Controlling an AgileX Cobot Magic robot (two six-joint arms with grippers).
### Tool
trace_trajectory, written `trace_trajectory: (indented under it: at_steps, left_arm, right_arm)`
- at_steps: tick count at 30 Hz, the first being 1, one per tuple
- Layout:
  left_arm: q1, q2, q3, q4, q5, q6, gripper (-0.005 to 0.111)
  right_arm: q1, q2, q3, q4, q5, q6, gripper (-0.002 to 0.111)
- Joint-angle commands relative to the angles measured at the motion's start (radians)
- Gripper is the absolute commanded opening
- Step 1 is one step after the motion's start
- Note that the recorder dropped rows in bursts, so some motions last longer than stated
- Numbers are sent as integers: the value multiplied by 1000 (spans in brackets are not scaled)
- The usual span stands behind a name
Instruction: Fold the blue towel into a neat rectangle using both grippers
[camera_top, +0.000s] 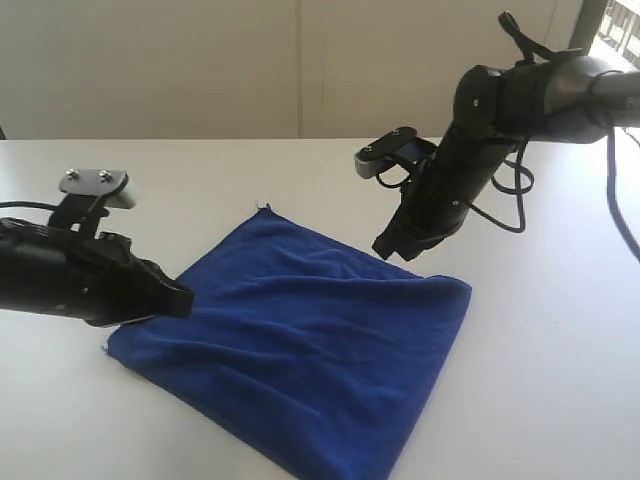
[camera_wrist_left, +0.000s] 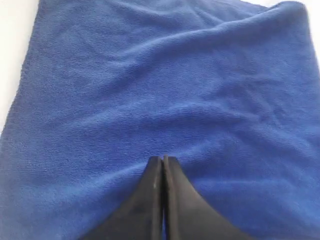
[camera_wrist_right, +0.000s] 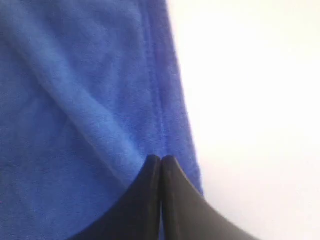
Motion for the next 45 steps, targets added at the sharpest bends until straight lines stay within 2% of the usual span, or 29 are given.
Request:
trace_trajectory:
  at_steps: [1,4,8,14,18,25,32,38,41,45]
  left_arm:
    - [-5,172,-82,-49,16,46,0]
    - [-5,286,-158,-49,56,53,0]
    - [-5,358,-195,-35,31,53,0]
    - [-5,419,-197,98,-74,51,0]
    - [-3,449,-204,133,-143,53,0]
    - [6,519,-304,246,-198,53,0]
    - [60,600,-456,269,-115,55,0]
    - [86,593,-548,272,4,49,0]
    - [86,542,-575,272,79,49,0]
    - [86,423,-573,260,135,4,0]
  right_arm:
    - [-24,-11,7,7,-5,-14,0]
    - [-24,-11,7,20,21,-14,0]
    - [-24,-11,7,35,54,-32,0]
    - [-24,-15,7,35,58,-32,0]
    - [-24,-22,7,35,58,-32,0]
    - [-24,-41,7,66,72,-32,0]
    - [-24,-43,7,73,65,-32,0]
    - [-24,-40,-14,75,3,-32,0]
    - [-29,-11,-84,73,7,-44,0]
    - [-51,88,-258,189,81,-132,0]
